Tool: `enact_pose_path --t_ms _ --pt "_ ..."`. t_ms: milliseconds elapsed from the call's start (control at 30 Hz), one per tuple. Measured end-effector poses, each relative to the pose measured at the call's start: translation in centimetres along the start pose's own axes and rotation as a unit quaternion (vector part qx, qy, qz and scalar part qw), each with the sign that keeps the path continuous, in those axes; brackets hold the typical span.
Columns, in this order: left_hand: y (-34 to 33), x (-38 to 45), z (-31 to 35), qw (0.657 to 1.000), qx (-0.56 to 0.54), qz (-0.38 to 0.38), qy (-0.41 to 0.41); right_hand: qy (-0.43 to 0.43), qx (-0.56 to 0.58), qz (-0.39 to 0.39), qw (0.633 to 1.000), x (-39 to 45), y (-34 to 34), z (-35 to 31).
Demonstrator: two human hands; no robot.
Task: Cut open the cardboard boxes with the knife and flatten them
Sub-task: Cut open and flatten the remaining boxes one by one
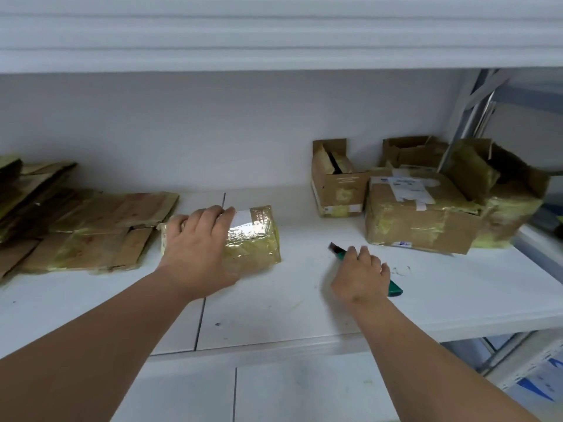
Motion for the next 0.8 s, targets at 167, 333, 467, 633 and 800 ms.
enact_pose_path --t_ms 167,333,467,633,800 --pt "0.4 1.0 2.8 0.999 -0.032 -0.027 0.012 0.080 -0.036 -0.044 0.995 1.1 1.1 1.3" --pt "0.4 2.3 4.2 0.991 0.016 -0.118 0.055 0.138 0.129 -0.052 0.981 1.7 1.8 -0.2" --pt "1.1 3.4 4.6 0.983 0.026 -0.165 0.078 0.136 0.291 -0.003 0.947 1.7 2.8 -0.9" --pt "-0.1 3.3 5.9 0.986 0.035 -0.157 0.052 0.201 0.349 0.015 0.915 1.6 3.2 -1.4" --pt "-0.8 2.3 5.7 0.980 -0.011 -0.177 0.092 0.225 0.297 0.006 0.928 2.3 3.2 -1.6"
Point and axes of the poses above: each hand's wrist, its own x-axis towards the middle knuckle, its own y-axis out of the back of the hand, z = x × y, the point moved 2 cm from there along x, towards the middle knuckle, and after that the axes turned 6 degrees about y, right-handed, at the moved point
